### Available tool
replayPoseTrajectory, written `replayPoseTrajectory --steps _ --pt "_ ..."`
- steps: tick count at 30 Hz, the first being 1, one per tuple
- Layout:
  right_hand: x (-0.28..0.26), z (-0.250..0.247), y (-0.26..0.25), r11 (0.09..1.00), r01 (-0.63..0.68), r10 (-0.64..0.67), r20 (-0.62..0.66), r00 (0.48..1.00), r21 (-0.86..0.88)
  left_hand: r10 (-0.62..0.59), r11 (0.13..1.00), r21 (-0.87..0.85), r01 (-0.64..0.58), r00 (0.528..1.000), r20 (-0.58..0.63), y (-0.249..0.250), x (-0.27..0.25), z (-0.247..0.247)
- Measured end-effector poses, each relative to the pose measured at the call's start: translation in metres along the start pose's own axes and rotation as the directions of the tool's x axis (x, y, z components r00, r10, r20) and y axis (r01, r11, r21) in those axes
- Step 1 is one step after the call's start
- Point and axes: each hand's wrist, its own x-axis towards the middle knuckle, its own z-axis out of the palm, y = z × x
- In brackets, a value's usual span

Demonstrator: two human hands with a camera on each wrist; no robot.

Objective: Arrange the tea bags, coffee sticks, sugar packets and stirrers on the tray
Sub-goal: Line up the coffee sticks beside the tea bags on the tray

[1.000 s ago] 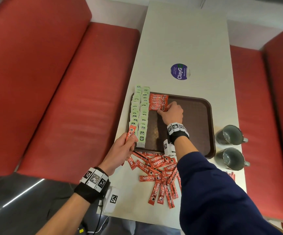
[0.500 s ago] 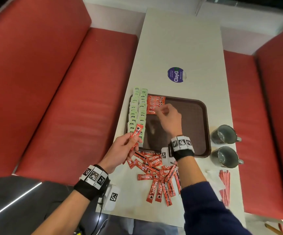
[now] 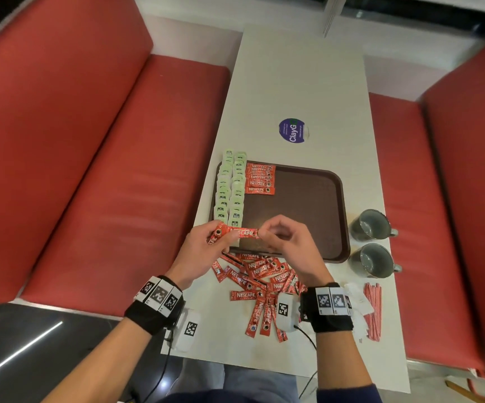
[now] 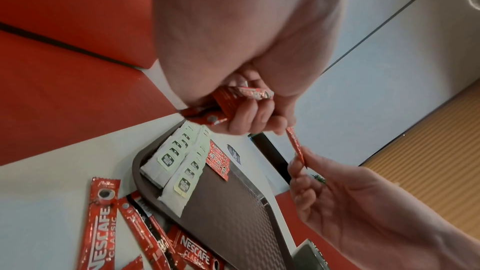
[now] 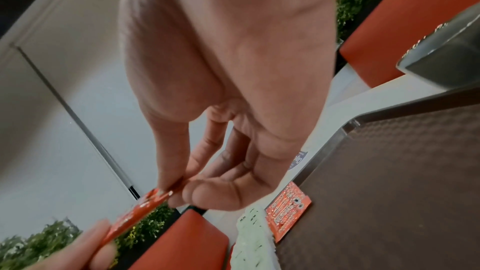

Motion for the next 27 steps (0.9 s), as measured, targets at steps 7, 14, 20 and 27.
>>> replayPoseTrajectory --steps 7,14,20,27 --pt "0.001 -0.005 0.008 0.984 -0.004 0.003 -0.003 1.0 -0.177 0.017 1.0 0.01 -0.017 0.998 -0.055 -0.001 0.003 0.004" --pt "0.031 -0.025 0.012 0.971 -0.015 -0.018 -0.135 0.991 -0.237 -0.074 0.992 -0.106 0.067 0.995 -0.064 -0.008 0.01 0.011" --pt "0.104 -0.05 0.04 0.881 -0.133 -0.018 -0.315 0.949 -0.453 -0.187 0.972 -0.153 0.177 0.981 -0.053 -0.02 0.006 0.004" --pt "0.179 -0.05 0.06 0.791 -0.135 0.01 -0.208 0.978 -0.596 -0.225 0.964 -0.154 0.215 0.973 -0.048 -0.027 0.006 -0.002"
